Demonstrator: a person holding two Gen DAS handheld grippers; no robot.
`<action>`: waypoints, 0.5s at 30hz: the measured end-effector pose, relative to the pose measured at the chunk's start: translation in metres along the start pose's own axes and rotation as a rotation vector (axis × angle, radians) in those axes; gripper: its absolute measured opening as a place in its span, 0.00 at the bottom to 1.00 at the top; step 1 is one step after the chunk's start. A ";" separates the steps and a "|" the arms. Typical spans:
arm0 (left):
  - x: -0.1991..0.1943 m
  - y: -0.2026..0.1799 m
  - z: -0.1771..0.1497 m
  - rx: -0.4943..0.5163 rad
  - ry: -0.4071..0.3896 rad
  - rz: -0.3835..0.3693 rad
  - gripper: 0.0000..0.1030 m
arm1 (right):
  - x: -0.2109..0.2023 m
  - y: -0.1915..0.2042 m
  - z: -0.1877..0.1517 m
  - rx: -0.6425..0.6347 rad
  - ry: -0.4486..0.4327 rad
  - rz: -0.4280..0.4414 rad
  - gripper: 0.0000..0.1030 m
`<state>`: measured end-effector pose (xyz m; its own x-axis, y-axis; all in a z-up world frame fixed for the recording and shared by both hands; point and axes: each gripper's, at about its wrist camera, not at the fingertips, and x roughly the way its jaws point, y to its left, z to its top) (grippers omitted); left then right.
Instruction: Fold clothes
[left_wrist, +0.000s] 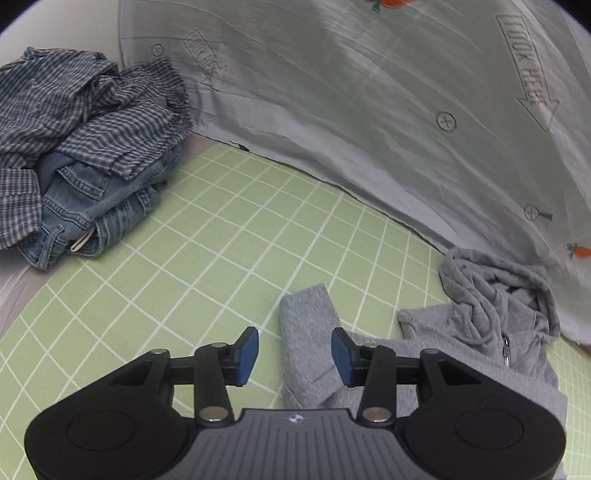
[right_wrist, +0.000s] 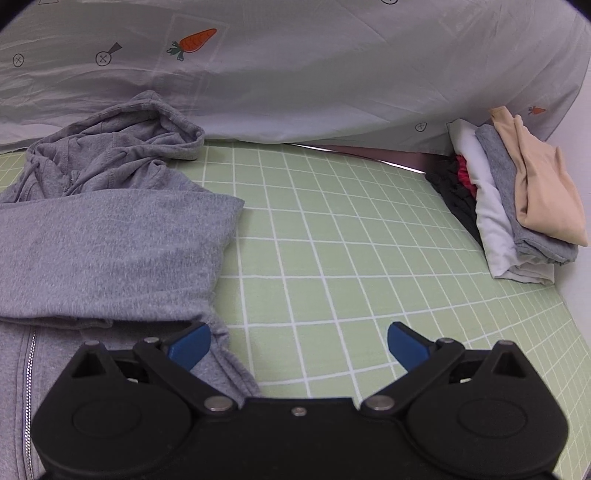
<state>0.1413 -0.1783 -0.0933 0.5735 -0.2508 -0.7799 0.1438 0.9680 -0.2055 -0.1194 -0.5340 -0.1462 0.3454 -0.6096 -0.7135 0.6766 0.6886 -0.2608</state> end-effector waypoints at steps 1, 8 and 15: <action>0.003 -0.004 -0.003 0.026 0.012 -0.012 0.47 | 0.000 0.001 0.000 -0.004 0.003 -0.002 1.00; 0.033 -0.026 -0.022 0.148 0.093 0.012 0.48 | 0.000 0.010 0.002 -0.053 0.010 -0.005 1.00; 0.042 -0.021 -0.026 0.131 0.084 0.020 0.34 | 0.006 0.015 0.004 -0.075 0.025 -0.026 1.00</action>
<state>0.1410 -0.2093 -0.1369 0.5090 -0.2257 -0.8306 0.2401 0.9639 -0.1148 -0.1047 -0.5285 -0.1516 0.3119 -0.6183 -0.7214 0.6343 0.7008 -0.3264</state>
